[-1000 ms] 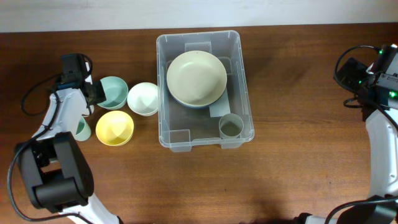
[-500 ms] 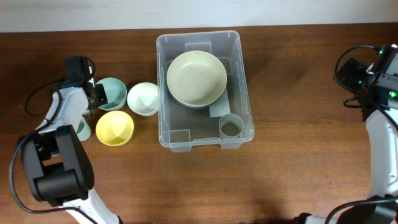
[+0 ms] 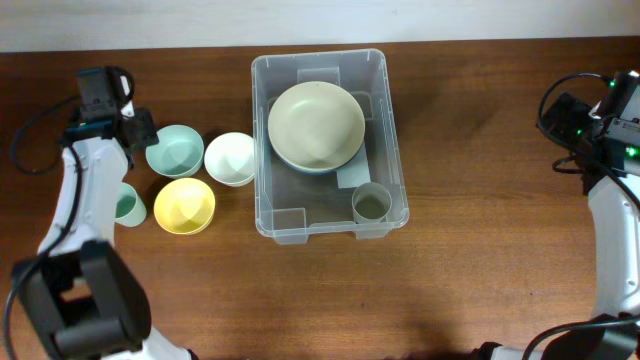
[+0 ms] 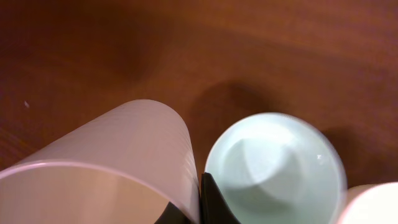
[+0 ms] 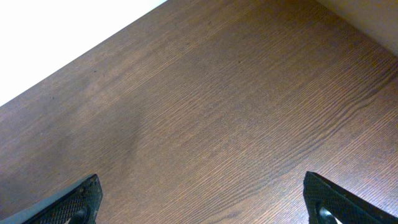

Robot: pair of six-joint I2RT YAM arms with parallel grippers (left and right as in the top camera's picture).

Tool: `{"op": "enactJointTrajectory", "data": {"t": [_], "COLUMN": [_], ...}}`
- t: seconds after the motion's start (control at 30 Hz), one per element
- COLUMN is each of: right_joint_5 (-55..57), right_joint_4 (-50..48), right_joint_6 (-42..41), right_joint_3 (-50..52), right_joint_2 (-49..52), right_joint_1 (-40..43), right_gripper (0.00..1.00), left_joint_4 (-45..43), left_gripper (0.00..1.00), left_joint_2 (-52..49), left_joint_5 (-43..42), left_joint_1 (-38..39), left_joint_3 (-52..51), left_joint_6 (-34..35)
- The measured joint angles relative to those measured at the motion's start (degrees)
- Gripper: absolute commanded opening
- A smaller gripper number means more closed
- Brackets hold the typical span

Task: Pack container
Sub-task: 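Grasp the white cup rim and lift it over the container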

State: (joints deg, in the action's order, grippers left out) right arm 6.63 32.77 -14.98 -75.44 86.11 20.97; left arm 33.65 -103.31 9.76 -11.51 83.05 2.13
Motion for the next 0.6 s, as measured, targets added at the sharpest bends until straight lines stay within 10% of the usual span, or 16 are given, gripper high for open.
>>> {"op": "enactJointTrajectory", "data": {"t": [0.6], "right_joint_5": [0.0], "right_joint_4": [0.0], "right_joint_6": [0.0], "right_joint_3": [0.0], "right_joint_2": [0.0], "right_joint_1": [0.0], "right_gripper": [0.99], "left_joint_4": [0.0], "left_gripper": [0.0], "left_joint_2": [24.2], "left_joint_5": [-19.1], "left_joint_1": [25.3], "left_joint_3": [0.8], "left_joint_6": [-0.1]}}
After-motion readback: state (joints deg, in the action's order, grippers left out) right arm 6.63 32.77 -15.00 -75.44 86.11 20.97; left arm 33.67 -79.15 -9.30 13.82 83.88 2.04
